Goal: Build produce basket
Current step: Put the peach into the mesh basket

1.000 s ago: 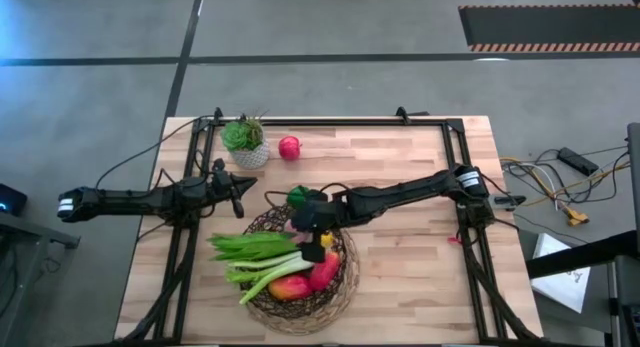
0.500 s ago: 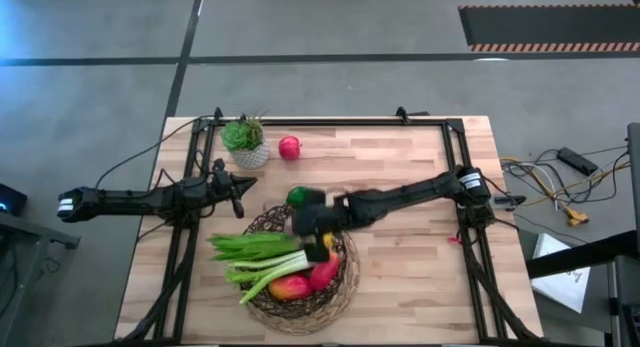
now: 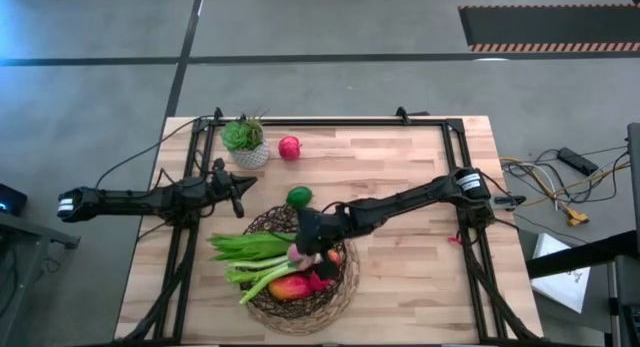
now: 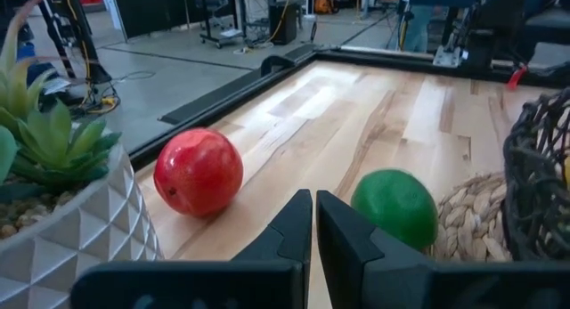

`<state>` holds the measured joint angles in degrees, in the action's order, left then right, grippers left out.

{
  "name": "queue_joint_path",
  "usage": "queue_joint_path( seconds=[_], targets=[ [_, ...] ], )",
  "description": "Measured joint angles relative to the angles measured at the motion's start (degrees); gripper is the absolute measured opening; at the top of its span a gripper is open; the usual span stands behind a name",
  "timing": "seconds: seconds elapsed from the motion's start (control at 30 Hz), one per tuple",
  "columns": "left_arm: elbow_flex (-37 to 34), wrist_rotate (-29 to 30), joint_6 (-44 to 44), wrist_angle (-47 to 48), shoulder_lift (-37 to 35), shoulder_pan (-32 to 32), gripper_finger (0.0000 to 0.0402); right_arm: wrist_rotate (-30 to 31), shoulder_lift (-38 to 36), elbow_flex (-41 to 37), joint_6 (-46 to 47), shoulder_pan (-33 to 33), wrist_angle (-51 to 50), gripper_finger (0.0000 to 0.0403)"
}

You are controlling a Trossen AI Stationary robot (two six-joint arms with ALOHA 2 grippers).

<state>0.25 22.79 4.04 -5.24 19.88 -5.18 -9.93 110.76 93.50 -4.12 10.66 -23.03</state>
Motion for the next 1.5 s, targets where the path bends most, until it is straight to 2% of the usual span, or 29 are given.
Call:
queue_joint_path(
  seconds=[0.13, 0.27, 0.33, 0.4, 0.5, 0.57, 0.67, 0.77, 0.9, 0.97, 1.17, 1.3, 1.43, 1.5],
  targets=[
    [0.0, -0.65, 2.78, -1.17, -0.17, 0.01, 0.0004, 0.57, 0.0, -1.36, 1.16, -0.73, 3.16, 0.0382],
    [0.0, -7.31, 21.98, -4.26, -0.05, 0.03, 0.0004, -0.22, -0.44, -1.84, 0.26, -0.55, 3.85, 0.0382],
    [0.0, -7.59, 25.08, -9.55, 0.45, 0.01, 0.0004, -1.82, -1.2, -2.76, -0.08, -0.42, 5.9, 0.0382],
    [0.0, -12.74, 21.54, -15.28, 1.19, 0.04, 0.0004, -3.2, -2.28, -4.31, -1.02, -0.77, 7.69, 0.0382],
    [0.2, -26.13, 14.11, -25.93, 3.03, 1.36, 0.0004, -5.34, -4.54, -7.96, -0.24, -1.76, 10.65, 0.0381],
    [1.56, -27.36, 8.75, -26.89, 4.95, 4.23, 0.0004, -6.84, -6.17, -11.07, 1.63, -2.43, 14.89, 0.0382],
    [6.56, -22.65, -2.7, -24.57, 8.4, 10.41, 0.0004, -8.67, -8.73, -15.57, 4.89, -3.62, 21.84, 0.0382],
    [12.84, -12.87, -10.45, -19.5, 14.17, 17.21, 0.0004, -8.57, -10.76, -20.08, 8.88, -5.26, 27.58, 0.0382],
    [21.92, 1.35, -15.66, -12.22, 23.48, 25.86, 0.001, -8.46, -12.5, -24.83, 14.0, -7.09, 32.09, 0.0382],
    [26.12, 5.36, -18.65, -8.86, 28.35, 29.25, 0.0027, -8.56, -13.17, -26.42, 15.08, -7.38, 33.89, 0.0382],
    [36.41, 9.61, -23.87, -7.74, 42.45, 35.53, 0.0122, -8.7, -13.33, -28.92, 15.76, -7.69, 35.95, 0.0382],
    [43.62, 10.39, -17.55, -7.79, 50.69, 36.33, 0.0191, -8.07, -13.33, -29.5, 15.65, -7.69, 37.96, 0.0382],
    [50.04, 11.25, -11.56, -7.5, 58.16, 36.36, 0.0212, -7.83, -13.33, -29.3, 15.49, -7.69, 38.75, 0.0382],
    [52.71, 14.45, -10.82, -6.69, 61.23, 36.38, 0.0207, -6.89, -13.33, -29.06, 15.06, -7.69, 38.93, 0.0382]
  ],
)
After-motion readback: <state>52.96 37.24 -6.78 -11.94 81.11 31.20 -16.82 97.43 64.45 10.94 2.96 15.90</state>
